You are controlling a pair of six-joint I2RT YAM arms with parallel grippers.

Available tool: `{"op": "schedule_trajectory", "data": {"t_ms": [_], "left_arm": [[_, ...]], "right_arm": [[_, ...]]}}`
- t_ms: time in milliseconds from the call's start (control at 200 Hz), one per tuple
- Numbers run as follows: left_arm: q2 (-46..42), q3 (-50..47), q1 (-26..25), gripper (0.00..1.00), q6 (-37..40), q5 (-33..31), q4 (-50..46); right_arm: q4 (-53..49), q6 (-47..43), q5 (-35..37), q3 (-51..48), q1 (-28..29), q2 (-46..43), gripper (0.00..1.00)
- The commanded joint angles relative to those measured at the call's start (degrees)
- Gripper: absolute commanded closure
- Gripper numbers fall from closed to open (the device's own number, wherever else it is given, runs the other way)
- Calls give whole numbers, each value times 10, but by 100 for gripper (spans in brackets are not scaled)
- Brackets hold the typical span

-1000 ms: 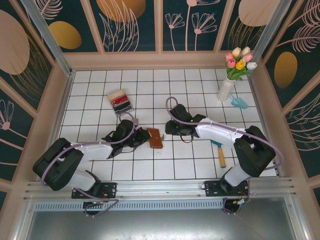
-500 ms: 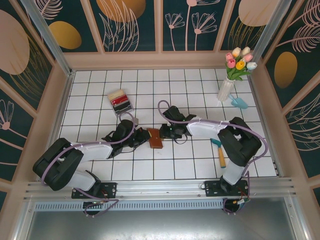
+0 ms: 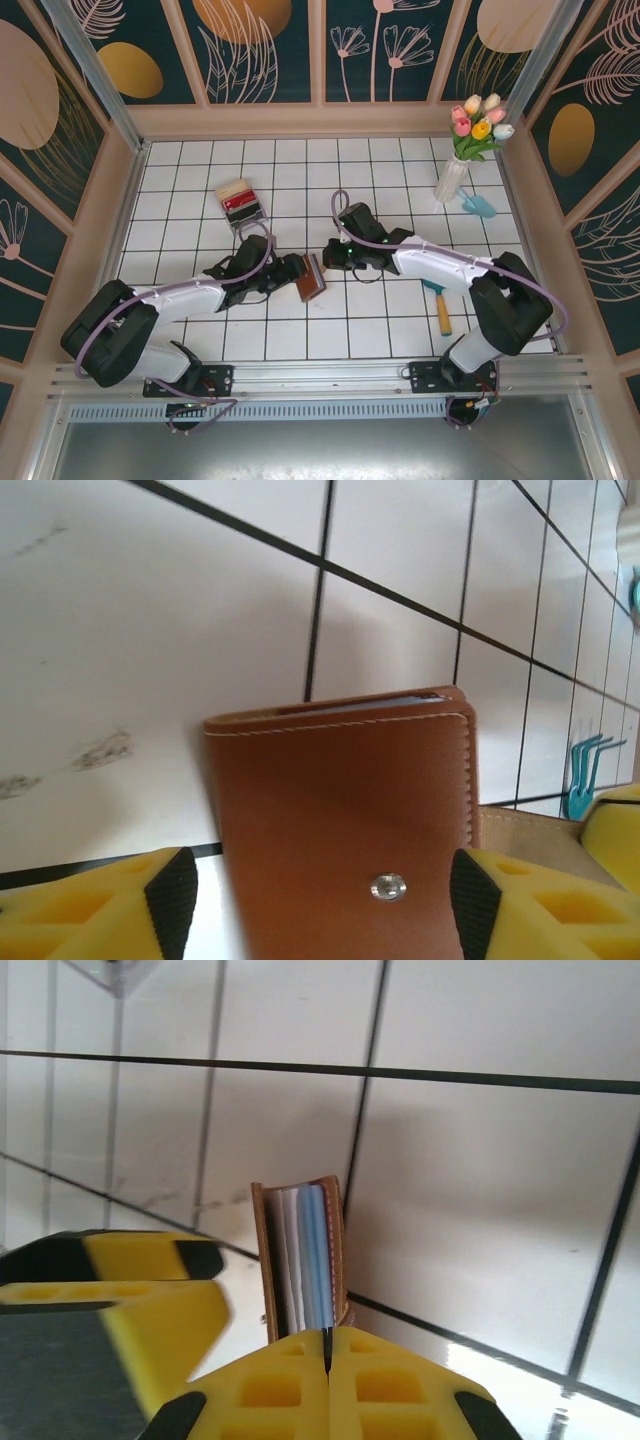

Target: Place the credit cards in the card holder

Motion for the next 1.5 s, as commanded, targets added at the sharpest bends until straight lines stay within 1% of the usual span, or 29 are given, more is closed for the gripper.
{"op": "schedule_trajectory", "data": {"t_ms": [0,150,245,365,430,505,565,666,716,751,791,846,891,921,951,981,1036,1086,1171,1236,1291,1331,1396,1436,1496], "left_arm": [[3,36,-12,27,27,-11,-40],[17,62,-23,27,36,-16,-62],[20,63,-24,29,34,-32,-83],[15,62,-24,33,37,-56,-111],[13,62,-24,41,37,-67,-122],[19,60,-24,56,41,-72,-128],[27,64,-24,69,46,-76,-135],[33,66,-24,77,55,-72,-132],[32,68,-24,78,67,-56,-117],[33,72,-24,76,76,-42,-107],[36,79,-24,71,87,-20,-97],[42,92,-24,61,104,13,-90],[43,108,-25,50,116,20,-102],[40,116,-25,47,121,18,-110],[31,122,-25,45,125,9,-118],[21,126,-25,38,125,-5,-128],[-3,134,-24,28,124,-42,-150],[-24,145,-22,21,127,-79,-177],[-54,171,-3,15,141,-130,-227],[-70,187,38,14,153,-152,-261],[-83,195,90,10,167,-154,-283],[-90,199,132,8,179,-150,-287],[-95,209,200,2,201,-137,-284],[-91,218,238,1,211,-131,-276],[-67,232,296,1,220,-105,-257]], "right_arm": [[36,10,-50,-9,-2,-21,100],[39,16,-55,-9,-2,-19,100],[34,17,-46,-10,-2,-19,100],[7,22,-12,-6,-4,-17,100],[0,27,3,-11,-5,-21,100],[-2,31,6,-21,-9,-28,100],[-12,38,25,-31,-10,-33,100],[-29,47,62,-58,-12,-31,100],[-34,49,76,-72,-13,-22,98],[-36,51,81,-81,-15,-14,93],[-37,51,84,-86,-15,-5,88],[-31,49,85,-91,-15,-6,78],[-29,47,88,-87,-17,-16,67],[-27,48,92,-85,-18,-28,64],[-21,47,96,-84,-20,-41,61],[-14,46,96,-83,-24,-58,57],[-3,44,98,-81,-35,-89,46],[4,42,104,-81,-47,-116,43],[12,37,113,-80,-72,-153,40],[27,28,107,-81,-89,-172,36],[44,12,82,-80,-103,-176,33],[52,4,67,-75,-110,-170,32],[58,-3,50,-61,-113,-155,30],[67,-7,34,-53,-113,-143,28],[79,-9,11,-41,-112,-121,27]]}}
